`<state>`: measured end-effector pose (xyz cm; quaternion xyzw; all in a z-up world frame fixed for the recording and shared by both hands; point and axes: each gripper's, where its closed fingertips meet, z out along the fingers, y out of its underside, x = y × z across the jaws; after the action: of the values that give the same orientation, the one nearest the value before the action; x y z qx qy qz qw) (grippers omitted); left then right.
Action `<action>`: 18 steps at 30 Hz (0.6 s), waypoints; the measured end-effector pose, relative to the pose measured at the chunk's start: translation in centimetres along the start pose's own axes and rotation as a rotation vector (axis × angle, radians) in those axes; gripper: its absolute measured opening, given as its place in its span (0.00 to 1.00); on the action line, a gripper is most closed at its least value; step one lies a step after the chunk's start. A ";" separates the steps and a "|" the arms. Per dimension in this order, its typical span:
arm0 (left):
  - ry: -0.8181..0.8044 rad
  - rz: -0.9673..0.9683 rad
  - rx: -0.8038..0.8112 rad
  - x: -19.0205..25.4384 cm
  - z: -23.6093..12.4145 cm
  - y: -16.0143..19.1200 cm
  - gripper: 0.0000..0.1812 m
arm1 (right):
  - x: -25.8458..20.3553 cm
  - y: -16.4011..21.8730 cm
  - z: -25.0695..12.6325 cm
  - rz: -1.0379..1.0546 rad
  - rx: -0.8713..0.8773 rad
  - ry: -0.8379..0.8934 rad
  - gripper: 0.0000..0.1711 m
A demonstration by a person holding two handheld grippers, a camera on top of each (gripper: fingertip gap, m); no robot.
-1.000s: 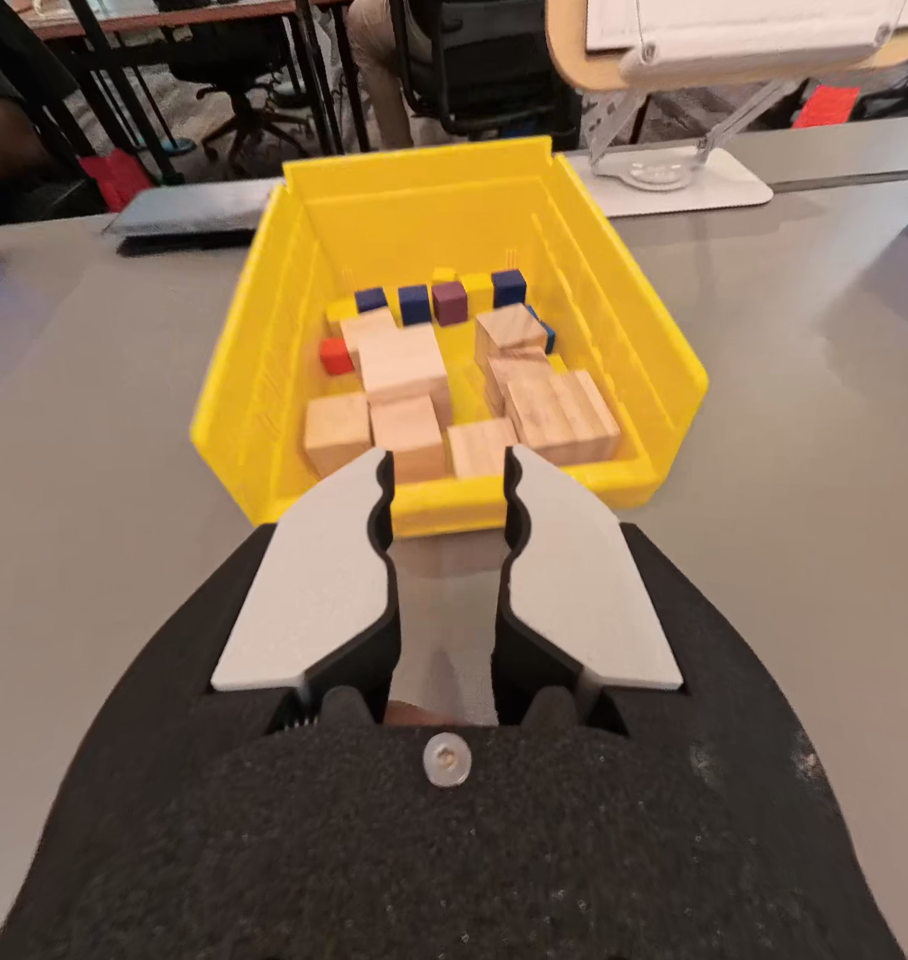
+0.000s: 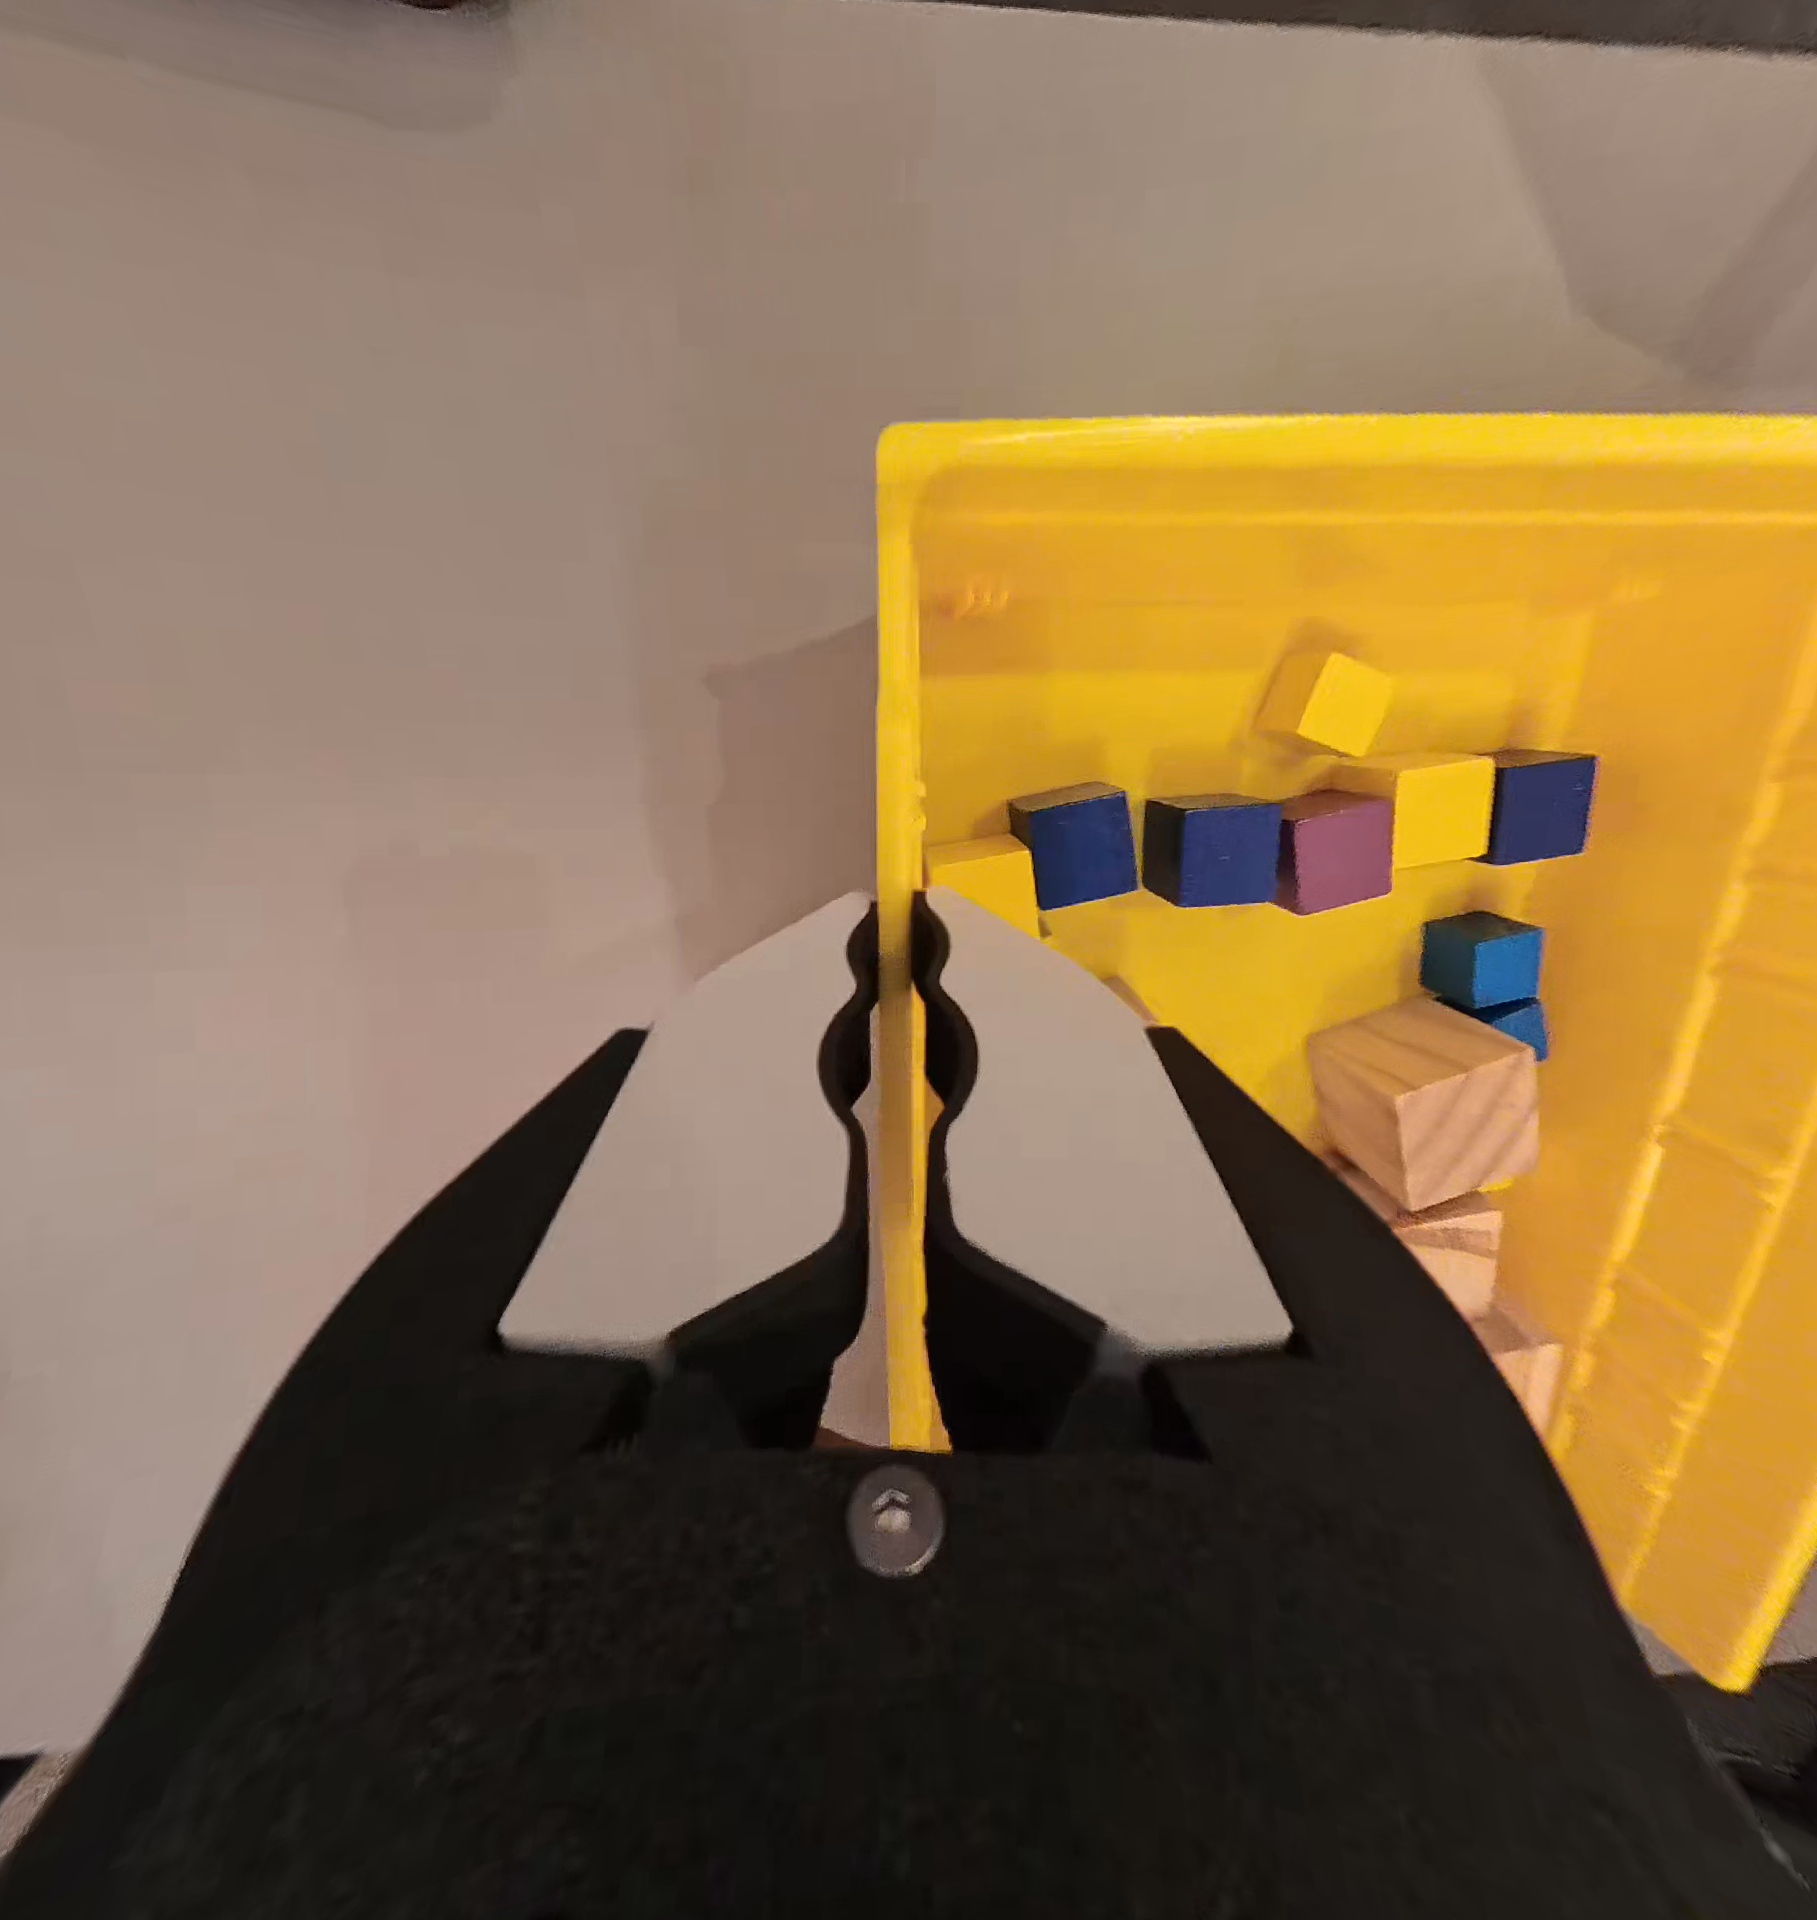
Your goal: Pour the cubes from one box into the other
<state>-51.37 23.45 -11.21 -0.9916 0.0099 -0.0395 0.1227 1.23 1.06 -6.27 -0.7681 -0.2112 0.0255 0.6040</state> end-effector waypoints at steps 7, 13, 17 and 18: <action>-0.042 0.040 -0.032 0.0 0.0 0.5 0.04 | -17.4 -11.2 14.2 -0.052 -0.229 -0.497 0.32; -0.013 0.048 -0.053 0.3 0.6 0.8 0.05 | -23.0 -13.1 26.1 0.243 -0.731 -0.569 0.34; -0.008 0.066 -0.076 0.1 1.2 1.2 0.04 | -23.6 -11.1 30.5 0.377 -0.925 -0.467 0.28; 0.011 0.064 -0.080 0.2 1.1 1.2 0.04 | -23.2 -10.2 31.1 0.337 -0.952 -0.409 0.27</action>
<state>-51.13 22.55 -12.60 -0.9947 0.0439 -0.0404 0.0839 -32.03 23.23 -10.04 -0.9593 -0.1863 0.1724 0.1236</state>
